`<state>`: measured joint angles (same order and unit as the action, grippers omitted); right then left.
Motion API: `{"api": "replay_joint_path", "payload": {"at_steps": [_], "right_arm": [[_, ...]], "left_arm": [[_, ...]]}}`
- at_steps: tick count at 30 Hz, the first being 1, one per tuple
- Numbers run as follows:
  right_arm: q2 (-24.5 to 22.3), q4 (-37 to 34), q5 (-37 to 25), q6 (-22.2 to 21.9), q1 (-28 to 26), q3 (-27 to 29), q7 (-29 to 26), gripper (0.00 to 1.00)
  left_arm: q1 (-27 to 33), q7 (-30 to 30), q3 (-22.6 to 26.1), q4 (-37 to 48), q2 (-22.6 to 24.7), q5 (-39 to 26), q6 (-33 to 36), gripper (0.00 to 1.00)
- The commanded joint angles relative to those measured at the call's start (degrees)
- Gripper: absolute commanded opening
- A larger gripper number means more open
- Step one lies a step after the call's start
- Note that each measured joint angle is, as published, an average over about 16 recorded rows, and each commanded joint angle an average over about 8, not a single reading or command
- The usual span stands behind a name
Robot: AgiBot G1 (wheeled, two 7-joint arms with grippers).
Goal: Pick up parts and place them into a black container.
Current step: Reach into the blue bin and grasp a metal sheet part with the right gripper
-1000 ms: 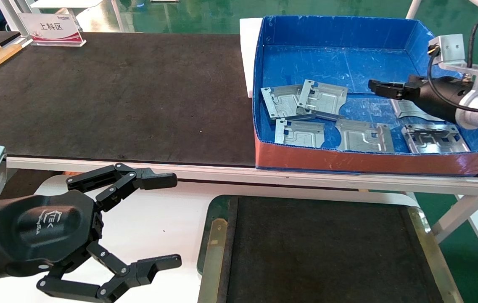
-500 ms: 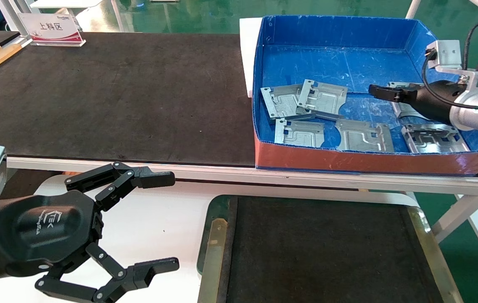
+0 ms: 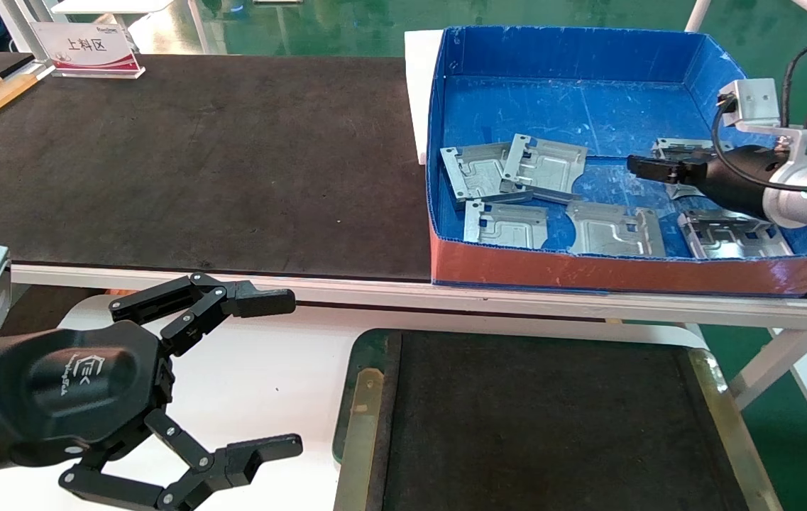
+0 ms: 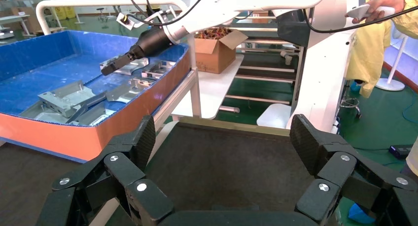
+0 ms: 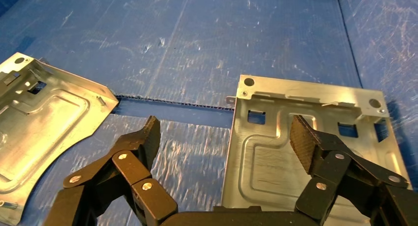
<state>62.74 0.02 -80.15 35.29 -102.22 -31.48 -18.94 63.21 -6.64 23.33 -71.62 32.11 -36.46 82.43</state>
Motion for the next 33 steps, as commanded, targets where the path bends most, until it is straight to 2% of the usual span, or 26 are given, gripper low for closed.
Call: {"api": "replay_joint_path", "payload": {"at_steps": [1, 33], "right_arm": [[-0.01, -0.09, -0.1, -0.02, -0.06, -0.07, -0.05, 0.0], [-0.35, -0.05, -0.69, 1.38, 0.25, -0.49, 0.32, 0.0]], "left_arm": [[0.0, 0.0, 0.0, 0.0, 0.0, 0.0, 0.0, 1.0], [0.0, 0.0, 0.0, 0.0, 0.0, 0.0, 0.0, 1.0]]}}
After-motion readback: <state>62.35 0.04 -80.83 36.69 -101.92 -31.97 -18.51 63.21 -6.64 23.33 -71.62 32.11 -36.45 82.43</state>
